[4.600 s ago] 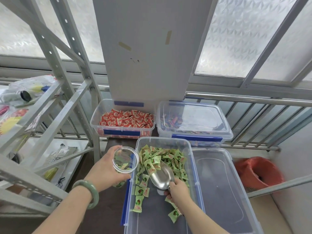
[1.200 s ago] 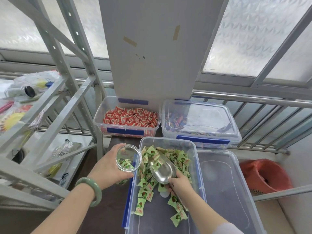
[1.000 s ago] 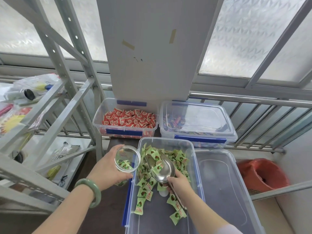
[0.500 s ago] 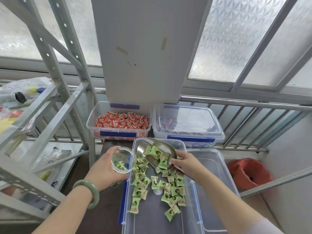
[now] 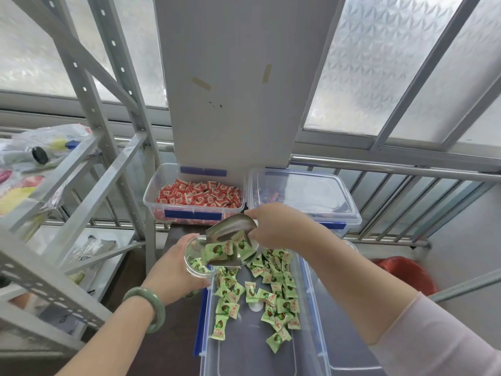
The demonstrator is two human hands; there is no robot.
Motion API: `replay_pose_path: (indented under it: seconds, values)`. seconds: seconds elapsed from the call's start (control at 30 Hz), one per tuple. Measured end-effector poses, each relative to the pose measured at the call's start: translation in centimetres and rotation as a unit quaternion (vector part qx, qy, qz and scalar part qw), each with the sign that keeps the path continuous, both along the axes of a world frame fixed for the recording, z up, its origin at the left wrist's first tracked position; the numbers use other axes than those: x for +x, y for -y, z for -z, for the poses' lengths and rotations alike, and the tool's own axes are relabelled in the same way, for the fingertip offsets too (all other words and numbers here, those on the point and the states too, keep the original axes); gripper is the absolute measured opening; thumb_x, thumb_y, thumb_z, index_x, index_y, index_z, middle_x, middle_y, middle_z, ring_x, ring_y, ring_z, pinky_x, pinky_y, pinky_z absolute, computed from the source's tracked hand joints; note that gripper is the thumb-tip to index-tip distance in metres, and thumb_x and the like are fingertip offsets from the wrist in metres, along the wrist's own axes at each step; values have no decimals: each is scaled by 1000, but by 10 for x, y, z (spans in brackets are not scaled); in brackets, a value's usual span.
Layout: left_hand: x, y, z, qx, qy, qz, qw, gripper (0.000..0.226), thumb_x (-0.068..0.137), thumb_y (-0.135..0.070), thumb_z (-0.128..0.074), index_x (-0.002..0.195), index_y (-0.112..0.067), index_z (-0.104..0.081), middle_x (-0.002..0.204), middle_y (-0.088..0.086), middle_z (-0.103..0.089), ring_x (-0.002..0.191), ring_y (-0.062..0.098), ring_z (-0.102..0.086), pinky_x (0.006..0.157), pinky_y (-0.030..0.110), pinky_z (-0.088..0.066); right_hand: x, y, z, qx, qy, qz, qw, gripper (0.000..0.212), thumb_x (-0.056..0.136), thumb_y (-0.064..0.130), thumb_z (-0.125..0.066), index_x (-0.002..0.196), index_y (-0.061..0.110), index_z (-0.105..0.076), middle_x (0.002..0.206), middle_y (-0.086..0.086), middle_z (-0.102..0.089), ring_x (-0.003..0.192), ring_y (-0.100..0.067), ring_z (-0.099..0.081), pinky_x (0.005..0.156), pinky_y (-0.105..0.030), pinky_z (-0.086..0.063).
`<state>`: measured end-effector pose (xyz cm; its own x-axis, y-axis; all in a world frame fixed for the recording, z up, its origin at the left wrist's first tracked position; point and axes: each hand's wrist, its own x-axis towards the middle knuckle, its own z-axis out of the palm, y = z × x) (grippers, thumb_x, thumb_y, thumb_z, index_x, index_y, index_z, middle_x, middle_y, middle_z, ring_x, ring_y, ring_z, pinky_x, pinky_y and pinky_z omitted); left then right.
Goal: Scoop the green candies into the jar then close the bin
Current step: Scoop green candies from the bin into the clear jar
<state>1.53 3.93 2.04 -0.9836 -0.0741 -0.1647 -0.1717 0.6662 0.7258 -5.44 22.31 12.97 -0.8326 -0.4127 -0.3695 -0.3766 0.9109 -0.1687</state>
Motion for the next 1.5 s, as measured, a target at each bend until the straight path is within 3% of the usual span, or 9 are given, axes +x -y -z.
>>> replay_pose_path:
  seconds: [0.13,0.47,0.73,0.9,1.03,1.13,1.23,1.37,1.5]
  values:
    - [0,3,1,-7,12,-6,1000,78,55,-33,-82,121,-38,-41,95,-22,-58,77,0,-61,61,16,-47,-3,13,-2,18,-28,-13,999,31,87,12,-51,115,21,-62,95,-2,-65,82,-21,-61,63,-30,-47]
    - [4,3,0,-2,16,-17,1000,86,61,-29,-84,132,-34,-36,99,-19,-49,89,5,-52,72,18,-41,-1,0,-13,6,-42,5,999,40,93,17,-48,133,20,-53,122,-4,-61,105,-24,-59,81,-35,-50]
    - [2,8,10,-12,18,-10,1000,93,58,-37,-85,135,-30,-34,111,-13,-48,96,7,-47,83,23,-37,-13,-46,27,-6,51,151,987,35,90,11,-47,122,12,-61,85,-9,-69,74,-24,-63,67,-31,-52]
    - [-1,12,19,-18,33,-8,999,99,55,-38,-86,137,-32,-31,132,-7,-52,102,7,-48,88,25,-40,-21,-63,71,80,119,187,972,37,90,7,-48,125,6,-60,90,-11,-73,69,-23,-59,69,-34,-53]
    - [-4,12,22,-21,36,-6,999,100,56,-39,-86,138,-33,-29,134,-6,-51,99,7,-49,77,16,-41,-15,-70,102,112,133,203,964,19,87,5,-45,93,4,-64,73,-7,-68,56,-19,-56,64,-31,-49]
    - [-5,13,23,-22,39,-3,999,97,59,-37,-85,138,-32,-29,132,-5,-51,95,8,-51,65,11,-39,-6,-69,117,143,130,181,964,21,86,2,-46,65,8,-50,85,-13,-67,67,-25,-57,61,-30,-46]
    - [-6,13,23,-22,35,0,999,98,57,-39,-85,138,-32,-29,132,-5,-52,100,8,-48,83,22,-38,-1,-68,129,173,146,167,960,27,86,0,-49,61,7,-44,73,-10,-57,57,-22,-50,50,-27,-39]
    - [-9,14,25,-18,40,0,999,101,55,-41,-86,138,-32,-30,131,-6,-53,101,8,-49,85,23,-39,4,-60,139,182,199,141,953,22,87,1,-52,69,-2,-64,41,-3,-48,44,-18,-43,50,-24,-37]
    - [-11,15,26,-18,45,0,999,101,55,-41,-86,138,-33,-29,130,-8,-53,102,7,-50,84,22,-40,6,-52,158,122,274,220,928,40,88,1,-43,50,9,-47,22,1,-42,16,-8,-36,42,-21,-34]
